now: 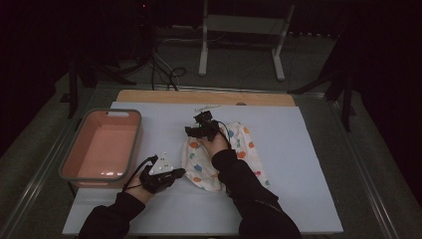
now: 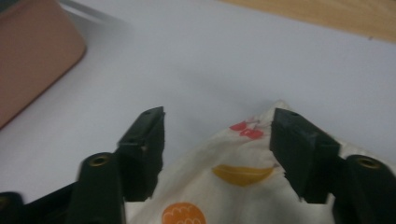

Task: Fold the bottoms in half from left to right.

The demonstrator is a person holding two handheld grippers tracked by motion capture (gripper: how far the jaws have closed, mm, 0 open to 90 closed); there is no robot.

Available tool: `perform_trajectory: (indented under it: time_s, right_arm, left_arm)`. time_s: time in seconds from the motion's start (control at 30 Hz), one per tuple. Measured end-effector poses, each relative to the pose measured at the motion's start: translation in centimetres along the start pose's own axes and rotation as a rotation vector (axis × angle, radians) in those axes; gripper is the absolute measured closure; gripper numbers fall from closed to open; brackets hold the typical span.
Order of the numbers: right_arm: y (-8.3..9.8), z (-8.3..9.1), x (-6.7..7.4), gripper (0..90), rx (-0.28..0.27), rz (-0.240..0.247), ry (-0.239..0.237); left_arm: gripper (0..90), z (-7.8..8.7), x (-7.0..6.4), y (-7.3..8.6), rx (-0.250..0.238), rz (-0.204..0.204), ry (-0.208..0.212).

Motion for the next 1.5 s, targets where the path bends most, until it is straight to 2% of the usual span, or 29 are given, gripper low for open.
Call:
perform_trajectory:
  time_s: [0.1, 0.17, 0.23, 0.3, 0.33, 0.5, 0.6, 0.67, 0.77, 0.83, 0.9, 0.97, 1.0, 1.33, 1.5]
  right_arm:
    - [0.0, -0.6, 0.0, 39.6, 0.013, -0.017, -0.01]
    - [0.0, -1.2, 0.3, 40.0, 0.03, -0.027, -0.003]
    - [-0.1, -1.5, 0.6, 40.9, 0.041, -0.026, 0.027]
    - [-0.1, -1.7, 0.8, 41.2, 0.049, -0.025, 0.029]
    - [-0.1, -2.2, 1.0, 42.6, 0.064, -0.017, 0.07]
    - [0.0, -3.2, 1.3, 44.8, 0.117, -0.012, 0.128]
    - [0.0, -3.6, 1.4, 49.4, 0.131, -0.015, 0.139]
    - [0.1, -3.6, 1.5, 55.2, 0.13, 0.007, 0.172]
    - [0.1, -3.5, 1.2, 65.6, 0.134, 0.017, 0.191]
    - [0.1, -3.3, 1.0, 69.3, 0.142, 0.022, 0.197]
    - [0.2, -3.2, 0.9, 76.3, 0.147, 0.049, 0.206]
    - [0.3, -3.0, 0.6, 86.1, 0.149, 0.063, 0.204]
    - [0.3, -2.8, 0.4, 87.9, 0.14, 0.06, 0.187]
    - [0.2, -1.0, -1.0, 89.5, 0.096, 0.057, 0.131]
    - [0.3, 0.0, -1.4, 89.6, 0.082, 0.082, 0.135]
  left_arm:
    - [89.3, 0.0, -0.1, -0.1, -0.001, -0.007, 0.006]
    - [89.3, 0.0, -0.2, -0.2, -0.004, -0.01, 0.003]
    - [89.3, 0.0, -0.2, -0.3, -0.009, -0.012, 0.011]
    - [89.3, 0.0, -0.3, -0.4, -0.005, -0.016, 0.012]
    - [89.3, 0.0, -0.4, -0.4, -0.008, -0.018, 0.011]
    - [89.3, 0.0, -0.4, -0.5, -0.01, -0.024, 0.015]
    - [89.3, 0.0, -0.4, -0.5, -0.01, -0.021, 0.019]
    - [89.3, 0.1, -0.4, -0.5, -0.012, -0.018, 0.022]
    - [89.3, 0.1, -0.4, -0.4, -0.01, -0.018, 0.02]
    - [89.3, 0.1, -0.4, -0.4, -0.006, -0.017, 0.022]
    - [89.3, 0.0, -0.4, -0.4, -0.005, -0.017, 0.021]
    - [89.3, 0.0, -0.4, -0.4, -0.003, -0.021, 0.019]
    - [89.3, 0.0, -0.4, -0.4, -0.004, -0.018, 0.022]
    - [89.3, -0.2, -0.5, -0.6, -0.002, -0.021, 0.028]
    - [89.3, -0.1, -0.6, -0.7, -0.01, -0.026, 0.031]
Point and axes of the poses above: each handheld gripper's, and its own axes: z roughly backward along the jaws, y roughly out of its underside, x roughly to its left, the point moved 1 cm from there along -z, roughly forward along the jaws, and after that the axes turned 11 degrees about x, right-handed, at the moved point
